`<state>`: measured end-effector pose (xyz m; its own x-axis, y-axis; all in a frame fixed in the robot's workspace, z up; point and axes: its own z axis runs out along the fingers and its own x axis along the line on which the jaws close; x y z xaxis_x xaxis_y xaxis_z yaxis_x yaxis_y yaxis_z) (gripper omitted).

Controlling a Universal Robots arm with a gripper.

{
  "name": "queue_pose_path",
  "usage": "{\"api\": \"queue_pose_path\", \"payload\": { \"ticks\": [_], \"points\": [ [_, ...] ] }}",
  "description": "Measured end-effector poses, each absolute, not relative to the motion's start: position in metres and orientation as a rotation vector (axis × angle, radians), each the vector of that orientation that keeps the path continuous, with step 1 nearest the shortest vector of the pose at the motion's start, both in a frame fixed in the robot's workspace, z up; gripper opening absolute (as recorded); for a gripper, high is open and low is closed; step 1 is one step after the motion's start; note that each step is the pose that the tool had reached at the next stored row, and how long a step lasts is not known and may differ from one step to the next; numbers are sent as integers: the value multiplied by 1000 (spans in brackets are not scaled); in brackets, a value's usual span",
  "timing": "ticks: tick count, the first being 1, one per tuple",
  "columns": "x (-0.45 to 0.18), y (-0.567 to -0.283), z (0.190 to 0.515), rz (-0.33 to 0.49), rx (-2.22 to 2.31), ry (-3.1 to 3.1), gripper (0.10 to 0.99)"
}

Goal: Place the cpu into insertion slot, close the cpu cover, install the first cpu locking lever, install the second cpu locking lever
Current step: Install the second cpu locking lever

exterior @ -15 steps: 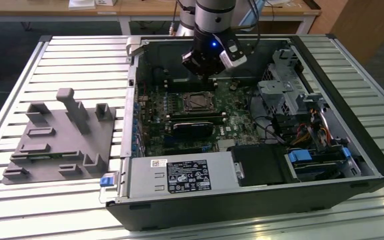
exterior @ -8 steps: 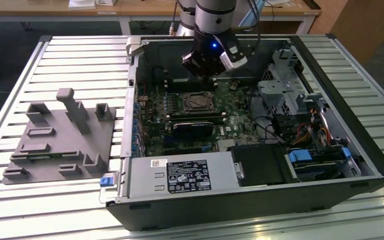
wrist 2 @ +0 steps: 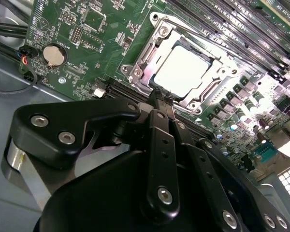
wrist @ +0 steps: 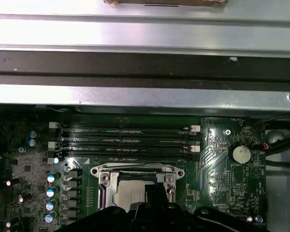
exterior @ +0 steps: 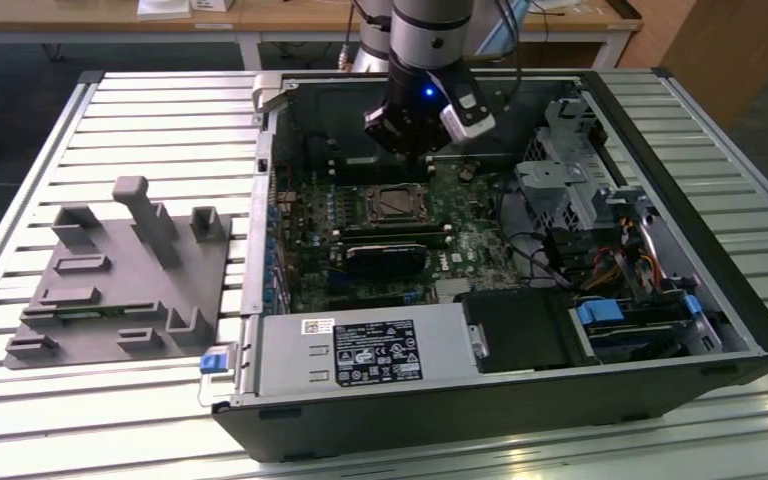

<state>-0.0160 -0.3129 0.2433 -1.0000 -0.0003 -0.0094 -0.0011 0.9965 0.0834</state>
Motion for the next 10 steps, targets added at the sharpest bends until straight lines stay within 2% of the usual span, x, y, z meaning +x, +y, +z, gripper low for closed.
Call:
{"api": "queue_pose_path", "payload": {
  "ticks": [10],
  "points": [
    [-16,-316,243,131,-1,3129,106]
  ]
}}
